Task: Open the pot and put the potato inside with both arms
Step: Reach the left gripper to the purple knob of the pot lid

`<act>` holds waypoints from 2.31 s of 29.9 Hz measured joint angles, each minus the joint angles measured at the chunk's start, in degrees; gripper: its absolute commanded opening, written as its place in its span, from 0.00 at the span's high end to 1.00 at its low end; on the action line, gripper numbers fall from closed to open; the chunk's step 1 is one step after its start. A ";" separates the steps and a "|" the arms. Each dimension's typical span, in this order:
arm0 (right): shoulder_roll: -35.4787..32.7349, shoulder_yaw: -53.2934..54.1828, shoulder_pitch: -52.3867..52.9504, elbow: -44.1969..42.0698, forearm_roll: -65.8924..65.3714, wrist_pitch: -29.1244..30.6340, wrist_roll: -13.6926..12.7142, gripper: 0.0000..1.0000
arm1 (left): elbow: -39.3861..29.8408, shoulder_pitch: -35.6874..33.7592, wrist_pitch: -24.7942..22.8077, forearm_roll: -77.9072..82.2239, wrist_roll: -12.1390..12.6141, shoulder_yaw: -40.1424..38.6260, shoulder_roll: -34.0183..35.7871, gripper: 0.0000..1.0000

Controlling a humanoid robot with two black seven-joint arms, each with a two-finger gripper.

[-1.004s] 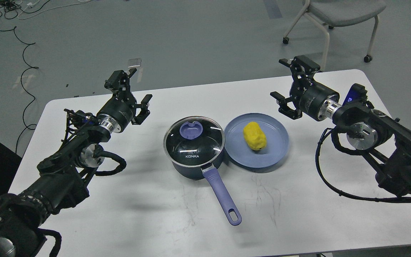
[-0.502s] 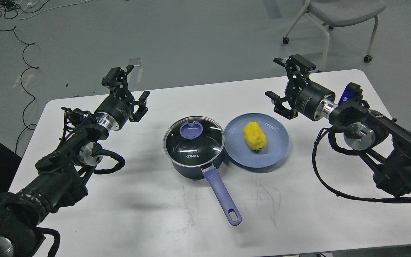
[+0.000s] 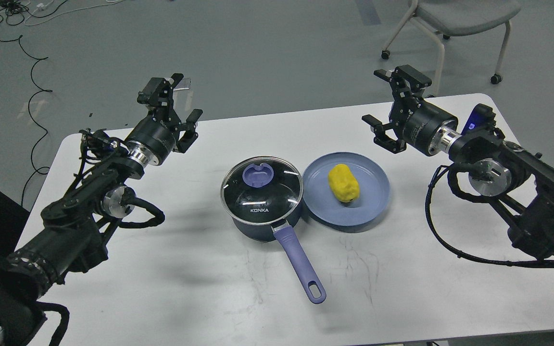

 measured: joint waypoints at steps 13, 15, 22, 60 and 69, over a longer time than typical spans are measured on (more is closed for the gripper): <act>-1.03 1.76 -0.64 -0.53 0.04 -0.79 0.34 0.00 | -32.76 -0.28 26.38 44.30 -0.23 7.37 15.95 0.02; -1.14 1.84 -0.68 -0.55 0.04 -0.82 0.34 0.00 | -34.45 -0.28 31.29 50.67 -0.23 9.63 16.83 0.02; -1.19 2.78 -0.74 -0.63 0.04 -0.95 0.39 0.00 | -35.06 -0.29 43.83 74.10 -0.19 17.10 17.11 0.02; -2.22 3.92 -1.10 -1.37 0.04 -0.97 0.34 0.00 | -17.32 0.64 44.69 82.00 -0.18 24.29 5.89 0.02; -2.50 3.91 -1.09 -1.38 0.09 -0.97 0.34 0.00 | -17.32 0.37 44.68 81.60 -0.19 27.53 6.00 0.02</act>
